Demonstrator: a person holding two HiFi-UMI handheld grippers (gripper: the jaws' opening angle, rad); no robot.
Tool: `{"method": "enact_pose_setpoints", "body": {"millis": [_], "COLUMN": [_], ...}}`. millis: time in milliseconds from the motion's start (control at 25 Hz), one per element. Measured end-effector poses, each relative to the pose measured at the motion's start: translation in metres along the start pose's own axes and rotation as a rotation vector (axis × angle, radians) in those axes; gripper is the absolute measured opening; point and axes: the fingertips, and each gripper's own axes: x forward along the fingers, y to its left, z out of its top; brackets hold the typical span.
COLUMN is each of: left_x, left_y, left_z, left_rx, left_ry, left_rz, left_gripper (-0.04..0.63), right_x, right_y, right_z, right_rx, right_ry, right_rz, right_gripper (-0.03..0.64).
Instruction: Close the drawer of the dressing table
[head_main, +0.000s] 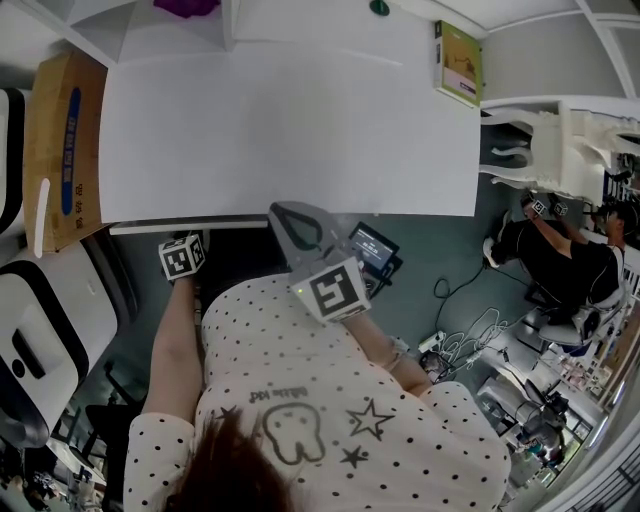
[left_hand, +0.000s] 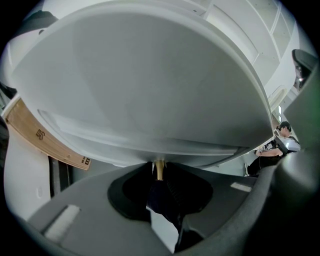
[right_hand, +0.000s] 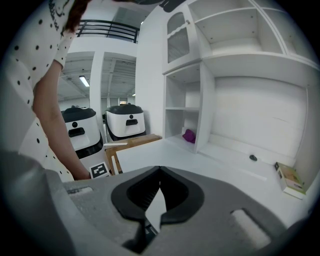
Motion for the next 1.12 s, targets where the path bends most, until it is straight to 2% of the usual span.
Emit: {"method": "enact_pose_setpoints", "body": {"millis": [640, 1120], "left_x": [0.005, 0.007], "left_y": [0.001, 0.0], "left_z": [0.009, 0.013], "left_rx": [0.01, 0.017], "left_ry": [0.004, 0.006], "left_rz": [0.006, -0.005], "left_gripper": [0.086, 0.086], "right_x": [-0.004, 0.0], "right_y": [-0.005, -0.004], "right_z": [0.003, 0.005], "right_rx": [0.012, 0.007], "right_ry": [-0.002, -0.017], "right_rz": [-0.043, -0.037], "right_gripper": [0.0, 0.0]}}
